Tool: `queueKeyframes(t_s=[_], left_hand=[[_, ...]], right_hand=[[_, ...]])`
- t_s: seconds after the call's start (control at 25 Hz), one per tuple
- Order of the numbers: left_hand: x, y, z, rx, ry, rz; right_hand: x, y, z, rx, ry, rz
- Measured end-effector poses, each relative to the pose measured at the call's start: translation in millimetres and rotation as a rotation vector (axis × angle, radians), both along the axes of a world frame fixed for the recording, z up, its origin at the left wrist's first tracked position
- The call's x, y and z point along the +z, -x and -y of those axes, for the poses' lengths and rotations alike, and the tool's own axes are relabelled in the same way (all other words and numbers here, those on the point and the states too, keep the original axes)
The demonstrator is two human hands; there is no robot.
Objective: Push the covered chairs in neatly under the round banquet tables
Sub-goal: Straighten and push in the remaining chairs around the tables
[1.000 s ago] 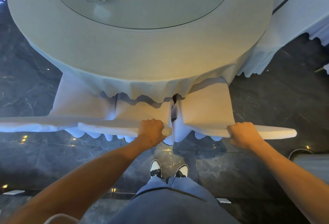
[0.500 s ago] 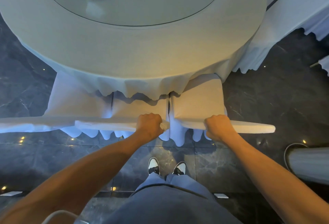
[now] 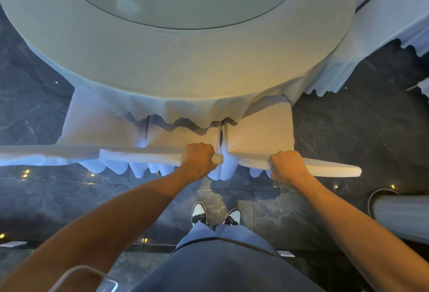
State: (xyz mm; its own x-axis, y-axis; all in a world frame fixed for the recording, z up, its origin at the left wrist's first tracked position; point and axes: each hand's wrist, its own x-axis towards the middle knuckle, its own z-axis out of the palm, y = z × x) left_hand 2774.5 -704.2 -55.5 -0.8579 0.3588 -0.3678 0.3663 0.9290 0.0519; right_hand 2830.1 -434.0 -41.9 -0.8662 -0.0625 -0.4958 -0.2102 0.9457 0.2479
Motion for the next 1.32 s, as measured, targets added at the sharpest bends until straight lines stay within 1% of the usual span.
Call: queueKeyframes(t_s=[0.24, 0.44, 0.56, 0.68, 0.92, 1.08, 1.2, 1.32], left_hand=[[-4, 2, -3, -0.021, -0.011, -0.010], [-9, 3, -2, -0.032, -0.009, -0.018], [-9, 3, 0, -0.060, 0.002, 0.001], [-7, 1, -1, -0.059, 0.003, -0.018], [-5, -2, -4, -0.110, 0.084, -0.024], [-7, -4, -14, -0.176, 0.115, 0.036], [-8, -3, -31, -0.173, 0.005, 0.109], [-5, -5, -63, -0.159, -0.180, 0.217]], right_hand=[[-4, -6, 5, -0.075, 0.018, -0.048], [-7, -3, 23, -0.039, 0.026, -0.028], [-1, -8, 13, -0.087, 0.003, -0.035], [4, -11, 6, -0.119, -0.027, -0.036], [0, -18, 12, -0.161, 0.036, -0.072], [0, -20, 13, -0.168, 0.074, -0.069], [1, -22, 10, -0.157, 0.145, -0.061], [6, -21, -1, -0.149, 0.238, 0.001]])
